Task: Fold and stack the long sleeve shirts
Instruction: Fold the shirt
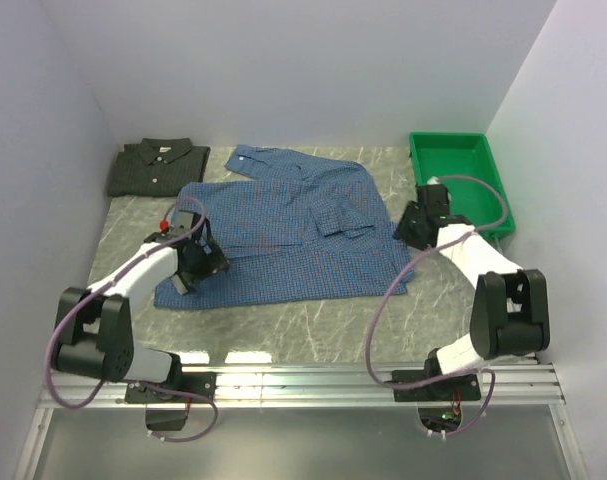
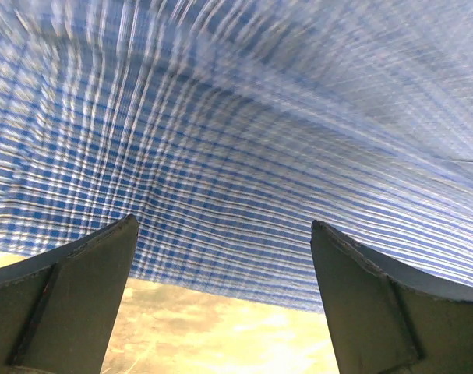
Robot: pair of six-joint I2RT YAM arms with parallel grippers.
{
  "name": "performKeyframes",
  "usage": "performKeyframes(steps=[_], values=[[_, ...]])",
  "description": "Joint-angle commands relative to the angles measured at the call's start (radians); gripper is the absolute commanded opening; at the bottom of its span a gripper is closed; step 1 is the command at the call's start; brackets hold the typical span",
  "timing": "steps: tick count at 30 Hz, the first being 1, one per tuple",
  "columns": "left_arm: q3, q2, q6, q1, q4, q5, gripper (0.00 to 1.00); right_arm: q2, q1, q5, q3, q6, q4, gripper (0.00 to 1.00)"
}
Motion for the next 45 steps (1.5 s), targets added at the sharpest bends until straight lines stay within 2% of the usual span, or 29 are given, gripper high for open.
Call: performKeyframes(steps=[1,4,10,13,19,21,25,32,39,45], values=[[0.116,-0.121,0.084,-0.002,-0.033,-0.061,0.99,-0.083,0.147,0.091,0.098,-0.161,0.069,0.48],[0.134,-0.178,0.165,-0.002,-0.016,-0.095,0.99,-0.047,0.276,0.127,0.150,-0.298,0.110,0.50],[0.026,-0.286,0.273,-0.004,0.115,-0.030,0.99,0.133,0.350,0.059,0.305,-0.453,0.095,0.56],[-0.024,-0.323,0.278,-0.004,0.148,-0.033,0.99,0.185,0.396,0.099,0.360,-0.502,0.084,0.57],[-0.014,-0.290,0.272,-0.004,0.139,-0.079,0.99,0.289,0.525,0.263,0.405,-0.609,0.113,0.63],[-0.014,-0.285,0.269,-0.004,0.132,-0.093,0.99,0.335,0.562,0.311,0.411,-0.657,0.107,0.70],[-0.021,-0.300,0.261,-0.004,0.125,-0.124,0.99,0.385,0.621,0.435,0.401,-0.723,0.118,0.74],[-0.008,-0.288,0.252,-0.004,0.110,-0.168,0.99,0.477,0.669,0.577,0.401,-0.795,0.147,0.73],[-0.008,-0.285,0.250,-0.004,0.113,-0.162,0.99,0.527,0.689,0.712,0.388,-0.853,0.259,0.66],[-0.011,-0.279,0.250,-0.004,0.112,-0.158,0.99,0.517,0.694,0.737,0.390,-0.885,0.319,0.60]])
